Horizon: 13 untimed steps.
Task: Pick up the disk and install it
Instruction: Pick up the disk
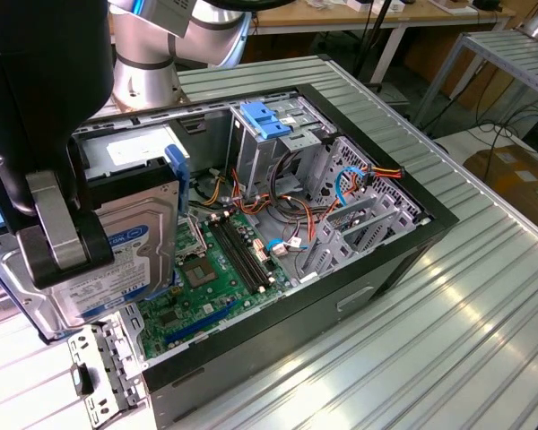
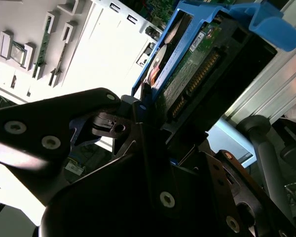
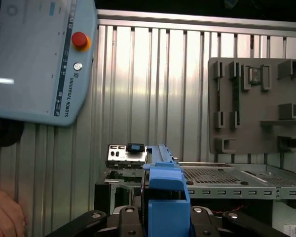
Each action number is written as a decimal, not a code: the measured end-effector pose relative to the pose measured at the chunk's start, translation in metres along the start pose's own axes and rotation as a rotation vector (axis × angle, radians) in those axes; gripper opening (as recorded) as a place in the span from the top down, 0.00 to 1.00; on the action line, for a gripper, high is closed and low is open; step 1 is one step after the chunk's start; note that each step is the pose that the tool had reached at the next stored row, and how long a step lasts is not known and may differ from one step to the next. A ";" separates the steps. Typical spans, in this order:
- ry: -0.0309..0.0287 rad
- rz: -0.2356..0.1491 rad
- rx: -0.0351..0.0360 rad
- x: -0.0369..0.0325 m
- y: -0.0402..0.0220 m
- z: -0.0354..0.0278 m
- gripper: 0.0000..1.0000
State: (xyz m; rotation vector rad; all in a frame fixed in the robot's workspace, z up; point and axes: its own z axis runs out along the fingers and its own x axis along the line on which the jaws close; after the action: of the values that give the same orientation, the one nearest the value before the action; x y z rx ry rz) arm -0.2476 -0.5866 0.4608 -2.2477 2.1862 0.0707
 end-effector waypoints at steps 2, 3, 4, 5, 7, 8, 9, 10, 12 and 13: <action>-0.0002 0.000 0.0001 0.0001 -0.0004 0.0001 0.64; -0.0002 0.000 0.0001 0.0002 -0.0005 0.0001 0.64; 0.0000 0.000 0.0000 0.0002 -0.0008 0.0000 0.64; 0.0000 0.000 0.0000 0.0002 -0.0010 0.0000 0.64; -0.0001 0.000 0.0000 0.0002 -0.0014 0.0000 0.64; -0.0001 0.000 0.0001 0.0002 -0.0017 0.0000 0.64; -0.0001 0.000 0.0000 0.0002 -0.0019 0.0000 0.64; 0.0000 0.000 0.0000 0.0003 -0.0022 0.0000 0.64; -0.0001 0.000 0.0000 0.0003 -0.0027 0.0000 0.64; -0.0001 0.000 0.0000 0.0004 -0.0030 0.0000 0.64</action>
State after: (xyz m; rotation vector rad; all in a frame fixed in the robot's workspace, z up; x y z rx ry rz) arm -0.2446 -0.5869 0.4607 -2.2477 2.1861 0.0708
